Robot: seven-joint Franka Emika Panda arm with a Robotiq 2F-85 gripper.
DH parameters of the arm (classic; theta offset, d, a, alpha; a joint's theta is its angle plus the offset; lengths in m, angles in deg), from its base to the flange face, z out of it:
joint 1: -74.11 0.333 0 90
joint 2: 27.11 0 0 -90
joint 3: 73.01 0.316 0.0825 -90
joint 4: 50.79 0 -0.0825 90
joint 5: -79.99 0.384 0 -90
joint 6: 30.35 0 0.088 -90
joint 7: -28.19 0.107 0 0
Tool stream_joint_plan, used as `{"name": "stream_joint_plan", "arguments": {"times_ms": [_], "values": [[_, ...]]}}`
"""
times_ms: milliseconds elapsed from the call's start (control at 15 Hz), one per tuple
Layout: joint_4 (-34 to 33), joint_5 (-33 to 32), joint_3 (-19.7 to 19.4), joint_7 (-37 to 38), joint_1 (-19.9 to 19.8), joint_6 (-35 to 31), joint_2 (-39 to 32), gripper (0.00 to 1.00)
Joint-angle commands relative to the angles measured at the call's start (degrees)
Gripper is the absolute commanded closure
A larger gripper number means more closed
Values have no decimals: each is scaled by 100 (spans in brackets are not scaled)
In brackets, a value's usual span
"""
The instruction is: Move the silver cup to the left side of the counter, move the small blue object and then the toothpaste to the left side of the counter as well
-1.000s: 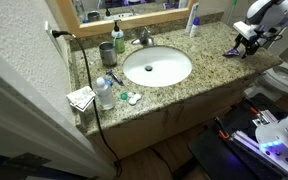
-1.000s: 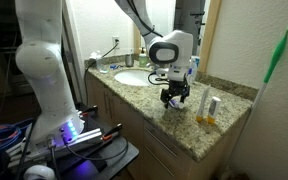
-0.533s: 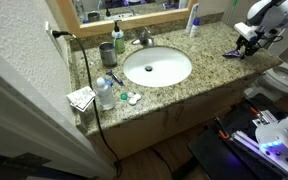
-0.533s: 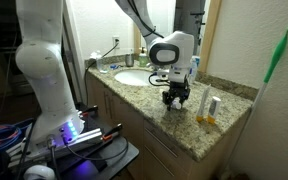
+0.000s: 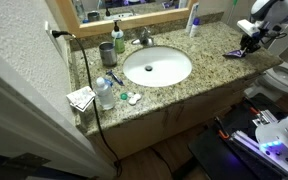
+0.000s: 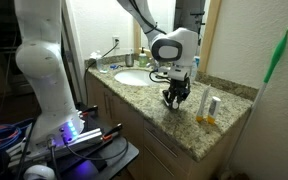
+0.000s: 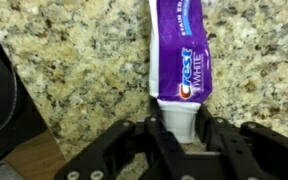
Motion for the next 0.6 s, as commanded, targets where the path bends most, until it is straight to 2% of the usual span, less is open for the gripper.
{"name": "stream_joint_plan", "arguments": {"times_ms": [0, 267, 333, 533], "values": [[71, -290, -72, 85, 44, 1251, 1100, 89], [294, -965, 209, 444, -32, 1987, 2372, 89], [-30, -697, 216, 265, -99, 1777, 1684, 64], [133, -863, 330, 385, -151, 2033, 2330, 64]]}}
